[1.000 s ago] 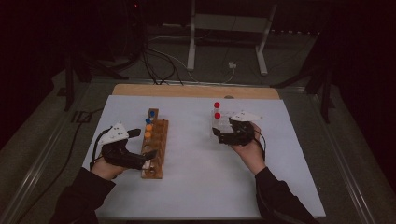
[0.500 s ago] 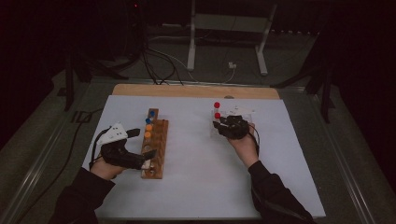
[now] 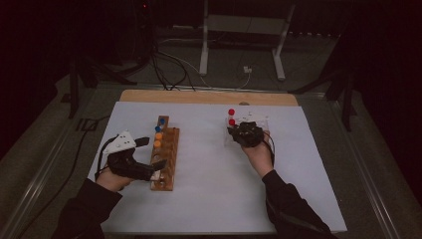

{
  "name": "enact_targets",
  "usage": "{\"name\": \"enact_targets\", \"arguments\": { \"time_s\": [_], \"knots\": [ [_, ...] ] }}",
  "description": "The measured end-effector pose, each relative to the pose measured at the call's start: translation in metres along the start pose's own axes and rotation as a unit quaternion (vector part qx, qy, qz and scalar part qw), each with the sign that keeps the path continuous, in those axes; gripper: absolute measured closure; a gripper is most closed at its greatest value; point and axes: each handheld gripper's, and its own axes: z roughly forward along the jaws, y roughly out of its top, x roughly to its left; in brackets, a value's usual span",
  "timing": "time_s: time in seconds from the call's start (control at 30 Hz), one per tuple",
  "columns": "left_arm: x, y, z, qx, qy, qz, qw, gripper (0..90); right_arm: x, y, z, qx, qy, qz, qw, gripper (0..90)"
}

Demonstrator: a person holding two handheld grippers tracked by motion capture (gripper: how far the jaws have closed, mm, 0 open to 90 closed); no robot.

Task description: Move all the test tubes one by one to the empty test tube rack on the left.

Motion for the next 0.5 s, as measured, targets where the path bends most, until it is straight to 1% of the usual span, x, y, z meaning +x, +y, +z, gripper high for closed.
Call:
{"name": "enact_targets", "arguments": {
  "time_s": [0.13, 0.23, 0.27, 0.37, 0.4, 0.43, 0.5],
  "knots": [
    [-0.002, 0.001, 0.001, 0.003, -0.005, 0.001, 1.0000, 0.9, 0.001, 0.006, -0.007, -0.007, -0.001, -0.009, 0.9999, 75.3],
    [-0.003, 0.003, 0.001, 0.005, -0.004, 0.002, 1.0000, 0.9, 0.001, 0.009, -0.012, -0.013, -0.001, -0.008, 0.9999, 75.3],
    [-0.004, 0.004, 0.001, 0.003, -0.005, 0.003, 1.0000, 0.9, 0.001, 0.012, -0.017, -0.018, 0.000, -0.010, 0.9998, 75.3],
    [-0.004, 0.005, 0.002, 0.003, -0.008, 0.003, 1.0000, 0.9, 0.000, 0.018, -0.027, -0.027, 0.004, -0.016, 0.9995, 75.3],
    [-0.005, 0.006, 0.002, 0.002, -0.009, 0.003, 1.0000, 0.9, 0.000, 0.018, -0.027, -0.027, 0.004, -0.016, 0.9995, 75.3],
    [-0.006, 0.007, 0.003, 0.005, -0.009, 0.006, 0.9999, 0.9, 0.000, 0.022, -0.034, -0.034, 0.005, -0.016, 0.9993, 75.3],
    [-0.008, 0.010, 0.004, 0.004, -0.012, 0.010, 0.9999, 0.9, 0.000, 0.024, -0.040, -0.037, 0.005, -0.021, 0.9991, 75.3]
  ]
}}
